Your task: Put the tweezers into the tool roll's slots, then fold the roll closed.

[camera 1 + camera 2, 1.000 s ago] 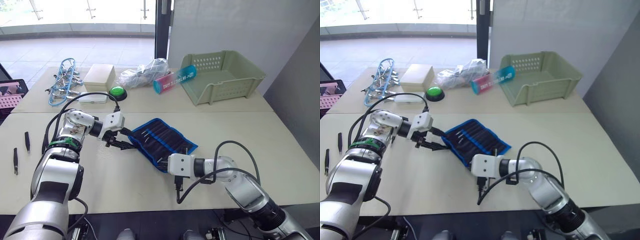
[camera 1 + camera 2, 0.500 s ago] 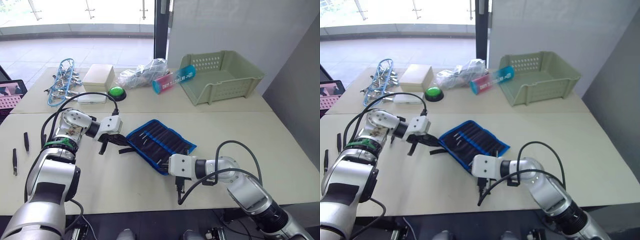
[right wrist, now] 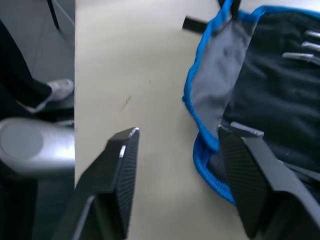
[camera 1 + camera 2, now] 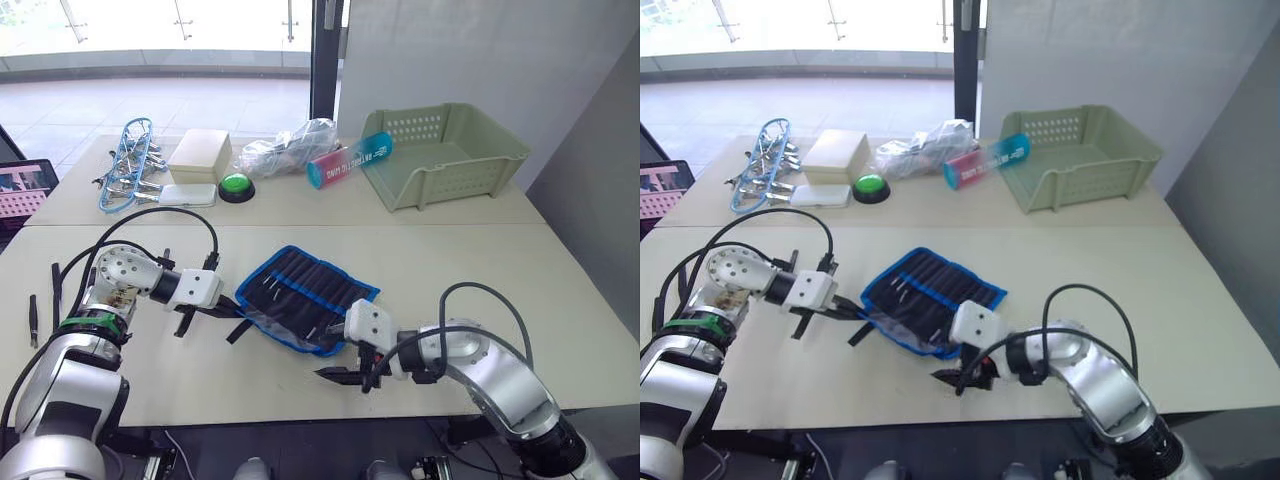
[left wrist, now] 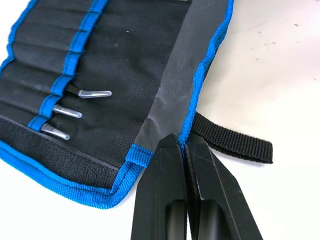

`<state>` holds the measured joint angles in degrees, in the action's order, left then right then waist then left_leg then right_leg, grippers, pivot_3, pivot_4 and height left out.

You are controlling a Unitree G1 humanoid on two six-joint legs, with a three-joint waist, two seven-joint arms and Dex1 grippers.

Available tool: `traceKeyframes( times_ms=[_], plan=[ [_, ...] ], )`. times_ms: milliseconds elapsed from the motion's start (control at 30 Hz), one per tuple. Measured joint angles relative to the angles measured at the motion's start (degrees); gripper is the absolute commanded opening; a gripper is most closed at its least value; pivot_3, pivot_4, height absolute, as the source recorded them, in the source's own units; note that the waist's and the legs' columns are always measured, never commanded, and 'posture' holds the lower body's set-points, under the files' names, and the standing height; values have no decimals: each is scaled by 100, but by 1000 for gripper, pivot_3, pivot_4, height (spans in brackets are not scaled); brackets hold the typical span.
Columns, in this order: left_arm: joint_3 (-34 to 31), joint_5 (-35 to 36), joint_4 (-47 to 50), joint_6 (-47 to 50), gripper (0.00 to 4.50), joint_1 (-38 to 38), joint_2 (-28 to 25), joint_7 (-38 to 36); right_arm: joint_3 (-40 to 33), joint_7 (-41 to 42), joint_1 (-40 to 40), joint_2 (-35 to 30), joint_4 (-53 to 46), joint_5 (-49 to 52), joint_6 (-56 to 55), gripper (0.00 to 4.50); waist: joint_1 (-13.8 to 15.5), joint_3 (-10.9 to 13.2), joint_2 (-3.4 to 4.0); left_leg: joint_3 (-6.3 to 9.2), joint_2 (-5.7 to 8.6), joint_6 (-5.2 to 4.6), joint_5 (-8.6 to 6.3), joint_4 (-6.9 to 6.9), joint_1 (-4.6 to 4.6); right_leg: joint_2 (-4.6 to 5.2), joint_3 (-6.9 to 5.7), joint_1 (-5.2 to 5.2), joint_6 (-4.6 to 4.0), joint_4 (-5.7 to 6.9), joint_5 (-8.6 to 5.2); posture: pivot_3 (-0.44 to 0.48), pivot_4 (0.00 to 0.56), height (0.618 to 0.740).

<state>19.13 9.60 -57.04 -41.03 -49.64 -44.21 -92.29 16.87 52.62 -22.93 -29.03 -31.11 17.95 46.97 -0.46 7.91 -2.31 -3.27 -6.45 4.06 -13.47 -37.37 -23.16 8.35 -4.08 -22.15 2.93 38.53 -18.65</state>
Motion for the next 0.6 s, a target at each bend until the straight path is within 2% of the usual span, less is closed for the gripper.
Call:
traceKeyframes(
  times_ms=[67, 167, 200, 267, 467, 500, 600],
  plan=[
    [26, 5, 9, -28, 0, 8, -6, 0, -294, -50, -232, 201, 166, 328, 181, 3651, -3, 0, 0, 1, 0, 0, 0, 0, 0, 0, 0, 0, 0, 4, 0, 0, 150, 716],
    [27, 5, 10, -131, 0, 25, -36, 0, -542, -390, -490, 927, 800, 587, 262, 3651, -30, 0, 0, 0, 0, 0, 0, 2, 2, 0, 0, -2, 0, 10, 0, 0, 150, 716],
    [27, 5, 9, -152, 0, 29, -34, 0, -509, -541, -559, 1198, 1044, 586, 237, 3080, -36, 0, 1, 0, 0, 0, 0, 2, 3, 0, 0, -4, 0, 16, 0, 0, 150, 716],
    [27, 5, 10, -185, 0, 36, -25, 0, -330, -740, -605, 1434, 1380, 519, 89, 2481, -32, 1, 1, 1, 0, 0, 0, 1, 0, 0, 0, -5, 0, 19, 0, 0, 150, 716],
    [20, -36, -8, -282, 0, 75, -27, 0, 450, -839, -451, 1506, 2053, 15, -526, 345, -27, 1, 1, 2, 0, -3, -2, -2, -3, 0, 0, -7, 0, 19, 0, 0, 150, 716],
    [20, -41, -8, -282, 0, 75, -26, 0, 531, -850, -419, 1527, 2099, -22, -543, 74, -31, 1, 1, 2, 0, -3, -2, -2, -3, 0, 0, -8, 0, 19, 0, 0, 150, 716],
    [20, -42, -10, -271, 0, 75, -26, 0, 773, -914, -390, 1495, 2342, -279, -697, 26, -39, 1, 1, 2, 0, -3, -2, -2, -2, 0, 0, -8, 0, 21, 0, 0, 150, 716]
  ],
)
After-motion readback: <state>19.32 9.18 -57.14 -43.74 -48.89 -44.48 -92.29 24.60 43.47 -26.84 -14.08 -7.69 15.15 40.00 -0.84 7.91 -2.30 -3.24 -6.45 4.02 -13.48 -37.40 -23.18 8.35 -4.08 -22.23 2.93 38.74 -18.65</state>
